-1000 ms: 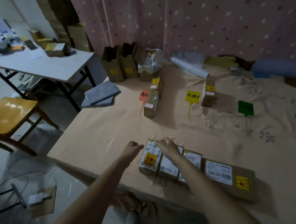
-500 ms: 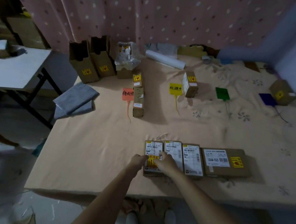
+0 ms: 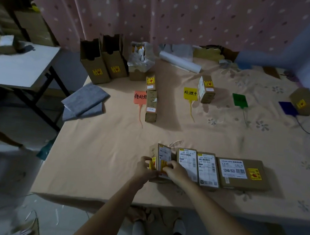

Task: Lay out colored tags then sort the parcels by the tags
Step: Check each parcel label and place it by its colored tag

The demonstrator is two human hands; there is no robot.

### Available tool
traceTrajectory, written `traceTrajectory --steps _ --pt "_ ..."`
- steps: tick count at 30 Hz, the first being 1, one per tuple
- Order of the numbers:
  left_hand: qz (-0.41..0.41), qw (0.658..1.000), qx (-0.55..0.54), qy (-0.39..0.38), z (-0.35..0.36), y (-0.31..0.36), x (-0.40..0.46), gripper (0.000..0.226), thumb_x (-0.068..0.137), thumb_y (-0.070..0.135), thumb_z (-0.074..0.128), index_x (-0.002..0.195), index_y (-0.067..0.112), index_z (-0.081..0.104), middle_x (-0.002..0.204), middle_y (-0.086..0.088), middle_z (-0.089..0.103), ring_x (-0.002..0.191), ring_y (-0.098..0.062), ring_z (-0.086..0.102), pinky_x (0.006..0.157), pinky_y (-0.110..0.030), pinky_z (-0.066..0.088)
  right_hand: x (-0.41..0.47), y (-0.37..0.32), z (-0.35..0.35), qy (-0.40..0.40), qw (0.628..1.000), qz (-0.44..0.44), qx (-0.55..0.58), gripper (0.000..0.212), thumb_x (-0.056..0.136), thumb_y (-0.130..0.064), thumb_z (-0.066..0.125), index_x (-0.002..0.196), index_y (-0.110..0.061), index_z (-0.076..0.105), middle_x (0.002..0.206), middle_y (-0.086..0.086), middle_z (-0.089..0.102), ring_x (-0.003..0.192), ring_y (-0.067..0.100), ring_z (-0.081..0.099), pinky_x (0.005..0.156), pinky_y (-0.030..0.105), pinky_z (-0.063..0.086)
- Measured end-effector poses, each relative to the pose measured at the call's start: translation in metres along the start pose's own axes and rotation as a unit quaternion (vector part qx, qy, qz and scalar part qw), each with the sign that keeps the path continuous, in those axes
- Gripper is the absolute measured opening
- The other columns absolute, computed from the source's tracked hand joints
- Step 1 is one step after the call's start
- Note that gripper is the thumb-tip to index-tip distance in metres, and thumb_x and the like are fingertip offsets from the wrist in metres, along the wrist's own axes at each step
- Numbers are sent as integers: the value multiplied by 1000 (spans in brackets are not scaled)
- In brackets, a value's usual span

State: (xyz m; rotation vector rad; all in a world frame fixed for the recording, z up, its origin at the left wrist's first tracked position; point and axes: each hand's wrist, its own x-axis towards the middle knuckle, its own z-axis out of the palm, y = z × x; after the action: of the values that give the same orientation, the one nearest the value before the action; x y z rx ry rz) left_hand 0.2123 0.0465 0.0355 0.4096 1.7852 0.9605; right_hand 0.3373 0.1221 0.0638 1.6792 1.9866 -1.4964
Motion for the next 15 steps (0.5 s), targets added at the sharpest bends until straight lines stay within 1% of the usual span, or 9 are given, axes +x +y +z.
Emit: traceTrajectory --steps 2,4,6,7,9,11,13,14,15 --pt "22 999 -17 22 0 2 -7 79 54 11 85 121 5 43 97 -9 57 86 -26 65 66 -43 60 4 -2 6 -16 999 -2 37 41 90 -34 58 127 -18 54 119 3 60 105 17 57 92 32 49" --pt "53 997 -36 40 1 4 -15 71 59 7 83 117 7 41 99 -12 56 84 -26 65 56 -35 60 6 -5 9 -16 997 -11 69 46 88 -37 61 129 -19 53 121 3 60 105 17 58 86 29 50" --pt "86 993 -50 57 0 5 -20 59 63 3 79 109 14 44 100 -17 57 82 -26 66 52 -35 59 6 -10 7 7 993 -29 114 46 89 -36 63 131 -19 51 118 -2 57 103 14 55 79 24 45" --pt "105 991 -56 59 0 6 -22 54 64 -1 77 106 15 46 98 -16 56 79 -23 66 50 -33 59 7 -12 5 17 989 -38 143 47 89 -36 64 130 -21 50 118 -3 56 103 14 55 76 23 43" --pt "141 987 -48 57 1 15 -31 50 69 -10 72 107 11 46 93 -8 54 74 -11 61 48 -20 55 11 -13 -1 32 978 -47 202 51 84 -38 70 128 -23 48 122 -1 59 101 15 60 74 25 49" --pt "181 981 -32 62 1 22 -34 50 72 -3 73 112 10 47 96 -3 54 79 -11 60 54 -19 56 15 -16 -8 40 963 -46 264 50 82 -33 74 124 -22 48 121 5 62 97 17 64 74 28 55" --pt "218 973 -17 73 -3 26 -33 53 73 16 75 118 13 49 107 -3 58 92 -17 62 67 -31 60 12 -23 -21 37 947 -58 313 47 84 -25 73 124 -17 49 112 7 64 91 19 66 69 27 57" --pt "227 971 -13 75 -5 32 -36 51 76 23 72 121 14 49 111 -3 59 97 -18 62 72 -36 60 11 -26 -28 30 940 -65 335 48 85 -23 72 127 -14 50 110 10 65 90 21 67 69 29 58" --pt "231 970 -21 77 -7 38 -37 46 82 26 68 122 14 50 114 -4 60 101 -19 61 76 -36 59 11 -26 -36 20 935 -72 347 49 85 -24 72 129 -13 51 111 12 66 91 23 68 72 32 58"
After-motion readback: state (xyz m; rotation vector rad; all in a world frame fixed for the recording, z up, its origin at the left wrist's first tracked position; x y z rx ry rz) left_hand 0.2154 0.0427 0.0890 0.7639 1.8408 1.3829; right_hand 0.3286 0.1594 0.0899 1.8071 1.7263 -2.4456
